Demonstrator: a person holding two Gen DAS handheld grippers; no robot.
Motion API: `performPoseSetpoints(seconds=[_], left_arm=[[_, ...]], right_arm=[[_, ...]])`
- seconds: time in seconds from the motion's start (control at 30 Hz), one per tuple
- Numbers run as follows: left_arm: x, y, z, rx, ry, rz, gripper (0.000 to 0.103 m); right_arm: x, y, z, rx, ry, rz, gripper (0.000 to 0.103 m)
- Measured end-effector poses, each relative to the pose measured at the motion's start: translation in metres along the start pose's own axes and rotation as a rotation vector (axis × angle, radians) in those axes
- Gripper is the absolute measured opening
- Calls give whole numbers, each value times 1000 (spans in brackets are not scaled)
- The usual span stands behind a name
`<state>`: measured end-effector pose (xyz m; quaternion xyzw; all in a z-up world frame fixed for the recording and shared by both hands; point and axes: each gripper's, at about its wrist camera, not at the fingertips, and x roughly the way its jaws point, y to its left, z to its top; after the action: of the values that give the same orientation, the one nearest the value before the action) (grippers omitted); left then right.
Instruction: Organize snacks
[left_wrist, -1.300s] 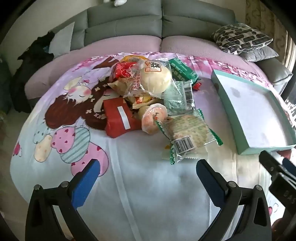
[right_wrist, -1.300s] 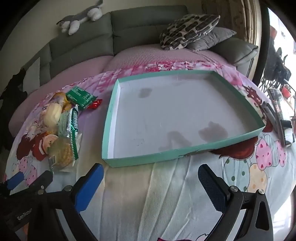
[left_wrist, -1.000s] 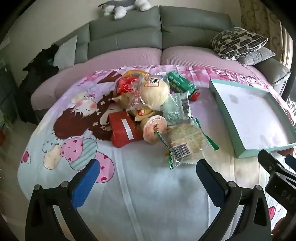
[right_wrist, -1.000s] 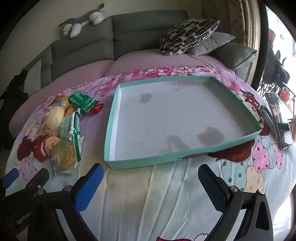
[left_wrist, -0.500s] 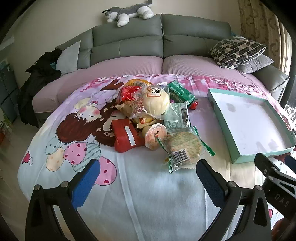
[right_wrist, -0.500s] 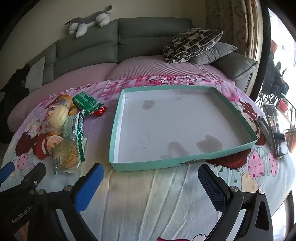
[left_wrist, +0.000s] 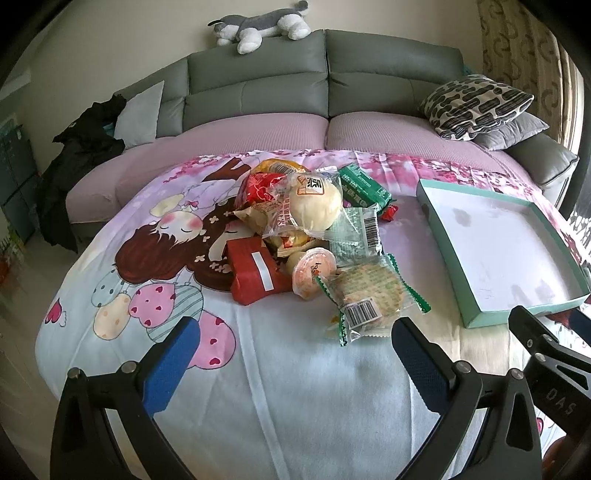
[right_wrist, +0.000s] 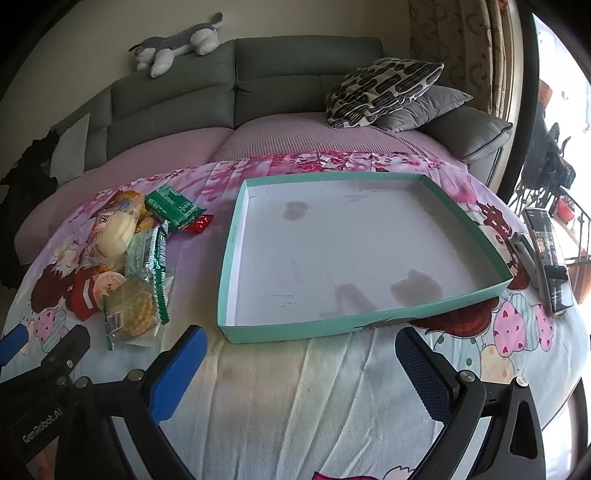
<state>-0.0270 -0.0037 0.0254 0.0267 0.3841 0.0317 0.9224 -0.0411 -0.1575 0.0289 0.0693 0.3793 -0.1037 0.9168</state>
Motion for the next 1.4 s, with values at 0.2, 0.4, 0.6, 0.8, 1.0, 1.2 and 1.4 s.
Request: performPoseSetpoints(seconds=[0.2, 0.4, 0.6, 0.8, 1.0, 1.2, 1.4], left_arm=[[1, 1, 0, -3, 5, 6, 103], [3, 3, 0, -12, 13, 16, 103], [5, 5, 0, -21, 24, 20, 103], [6, 6, -1, -25, 28, 23, 103], [6, 6, -1, -26, 34, 26, 103], [7, 6, -1, -27, 35, 26, 103], [7, 7, -1, -27, 36, 25, 103]], right_arm=[[0, 0, 0, 0, -1, -3, 103], [1, 1, 0, 4, 1, -5, 103], [2, 1, -1, 4, 3, -6, 103], [2, 0, -1, 6, 3, -7, 103], [2, 1, -1, 8, 4, -8, 103], [2, 1, -1, 8, 5, -9, 103], [2, 1, -1, 9, 5, -9, 103]])
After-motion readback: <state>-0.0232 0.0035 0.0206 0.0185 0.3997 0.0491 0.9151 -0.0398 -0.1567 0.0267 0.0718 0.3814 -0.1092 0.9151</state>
